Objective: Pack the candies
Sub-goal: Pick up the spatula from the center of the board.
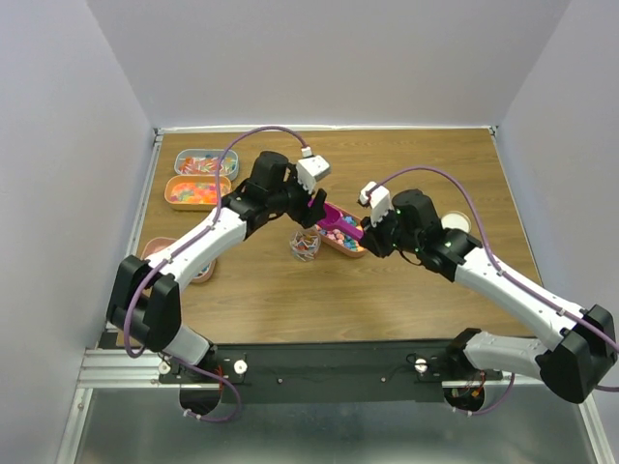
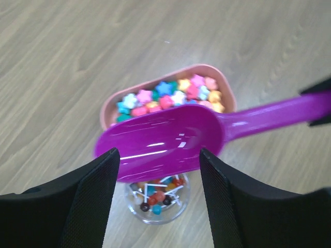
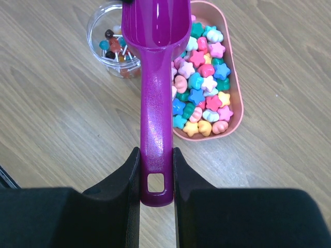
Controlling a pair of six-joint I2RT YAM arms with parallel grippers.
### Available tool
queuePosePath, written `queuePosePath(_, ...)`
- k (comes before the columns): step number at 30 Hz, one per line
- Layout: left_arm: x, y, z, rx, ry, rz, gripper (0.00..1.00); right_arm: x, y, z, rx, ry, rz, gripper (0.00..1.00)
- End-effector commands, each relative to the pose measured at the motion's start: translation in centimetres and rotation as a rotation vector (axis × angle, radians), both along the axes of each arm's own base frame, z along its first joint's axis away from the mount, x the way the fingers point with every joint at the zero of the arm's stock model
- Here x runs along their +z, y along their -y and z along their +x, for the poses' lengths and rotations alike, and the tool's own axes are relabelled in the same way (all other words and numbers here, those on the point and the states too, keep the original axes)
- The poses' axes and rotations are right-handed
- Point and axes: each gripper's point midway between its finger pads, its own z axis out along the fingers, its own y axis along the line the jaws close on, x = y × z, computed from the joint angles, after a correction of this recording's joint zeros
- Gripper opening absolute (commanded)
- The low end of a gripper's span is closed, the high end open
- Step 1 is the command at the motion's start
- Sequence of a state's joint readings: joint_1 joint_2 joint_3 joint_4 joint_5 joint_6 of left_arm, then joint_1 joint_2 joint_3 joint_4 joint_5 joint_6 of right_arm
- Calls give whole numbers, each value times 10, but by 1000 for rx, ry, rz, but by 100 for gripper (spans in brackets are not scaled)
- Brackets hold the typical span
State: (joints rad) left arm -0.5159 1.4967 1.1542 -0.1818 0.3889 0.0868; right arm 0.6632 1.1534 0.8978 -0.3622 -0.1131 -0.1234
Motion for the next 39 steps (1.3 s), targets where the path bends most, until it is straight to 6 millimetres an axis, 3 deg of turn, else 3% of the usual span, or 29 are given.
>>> queuePosePath(1, -9, 20, -26, -190, -25, 21, 69, 11, -8, 2, 48, 23, -3, 1)
queuePosePath(5, -15, 32, -43, -285, -120, -20, 66, 12, -7, 2, 50, 30, -2, 1)
queuePosePath(10, -36, 31, -51, -349, -158, 29, 67, 12, -6, 3, 43, 35, -7, 1)
queuePosePath(16, -42, 42, -68, -435, -169, 30, 63, 13, -9, 3, 55, 32, -3, 1)
queuePosePath(17, -42, 42, -67, -435, -168, 29, 52, 13, -10, 3, 57, 32, 0, 1)
queuePosePath(19, -43, 43, -68, -444, -176, 27, 48, 12, -12, 3, 69, 27, -1, 1)
queuePosePath(20, -40, 44, -68, -449, -170, 23, 33, 11, -12, 2, 73, 23, -1, 1)
queuePosePath(21, -40, 45, -69, -456, -176, 16, 25, 10, -13, 2, 75, 21, -1, 1)
queuePosePath(27, -38, 50, -77, -513, -201, -14, 0, 5, -11, 3, 73, 19, -13, 1)
queuePosePath(29, -38, 50, -79, -524, -215, -21, 0, 2, -11, 3, 72, 21, -15, 2)
queuePosePath(32, -40, 52, -81, -532, -232, -24, 0, 0, -11, 1, 79, 18, -9, 11)
queuePosePath(37, -30, 53, -80, -537, -223, -40, 0, -6, -17, -1, 105, -3, 0, 37)
queuePosePath(39, -24, 53, -80, -535, -222, -55, 0, -11, -19, -1, 113, -18, -5, 41)
